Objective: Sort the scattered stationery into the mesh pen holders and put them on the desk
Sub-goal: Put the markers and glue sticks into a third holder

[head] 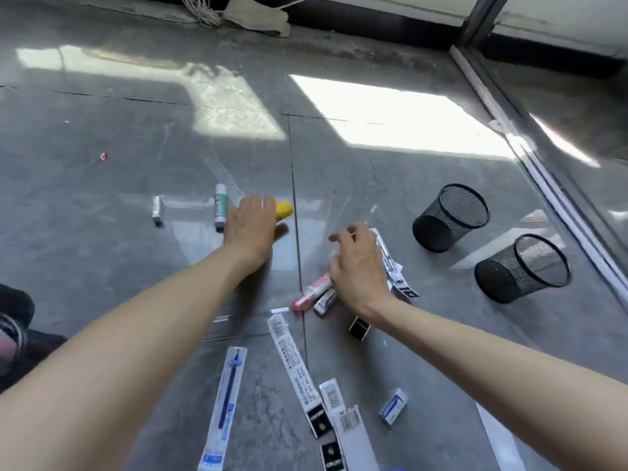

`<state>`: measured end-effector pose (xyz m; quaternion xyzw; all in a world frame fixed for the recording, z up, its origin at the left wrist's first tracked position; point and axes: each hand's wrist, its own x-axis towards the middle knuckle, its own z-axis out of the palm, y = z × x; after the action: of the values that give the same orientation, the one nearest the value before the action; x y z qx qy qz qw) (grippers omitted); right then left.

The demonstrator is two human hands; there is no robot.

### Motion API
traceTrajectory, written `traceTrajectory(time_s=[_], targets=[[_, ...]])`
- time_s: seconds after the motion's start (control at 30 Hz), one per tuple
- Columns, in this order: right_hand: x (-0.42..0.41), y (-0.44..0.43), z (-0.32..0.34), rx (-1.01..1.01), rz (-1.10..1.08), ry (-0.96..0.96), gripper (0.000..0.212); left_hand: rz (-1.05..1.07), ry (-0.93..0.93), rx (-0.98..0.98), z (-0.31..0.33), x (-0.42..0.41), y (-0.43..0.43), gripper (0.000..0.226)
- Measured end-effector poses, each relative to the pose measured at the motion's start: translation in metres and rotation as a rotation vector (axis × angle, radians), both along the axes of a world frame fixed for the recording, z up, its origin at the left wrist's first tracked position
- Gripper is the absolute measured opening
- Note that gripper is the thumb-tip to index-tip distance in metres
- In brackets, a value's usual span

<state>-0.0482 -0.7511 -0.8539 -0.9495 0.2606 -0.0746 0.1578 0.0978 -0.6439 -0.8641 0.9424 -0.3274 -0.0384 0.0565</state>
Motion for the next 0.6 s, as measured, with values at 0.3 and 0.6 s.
traceTrajectory(time_s=[0.3, 0.6], targets=[[-0.009, -0.096, 0.02, -0.244, -0.377, 0.105, 0.025, -0.017, 0.098, -0.071, 0.008, -0.037, -0.017, 0.024], [-0.028, -0.086, 0.05, -0.463, -0.155, 0.206, 0.021, 0.299, 0.588, -0.531, 0.013, -0.048, -0.006, 0.017]])
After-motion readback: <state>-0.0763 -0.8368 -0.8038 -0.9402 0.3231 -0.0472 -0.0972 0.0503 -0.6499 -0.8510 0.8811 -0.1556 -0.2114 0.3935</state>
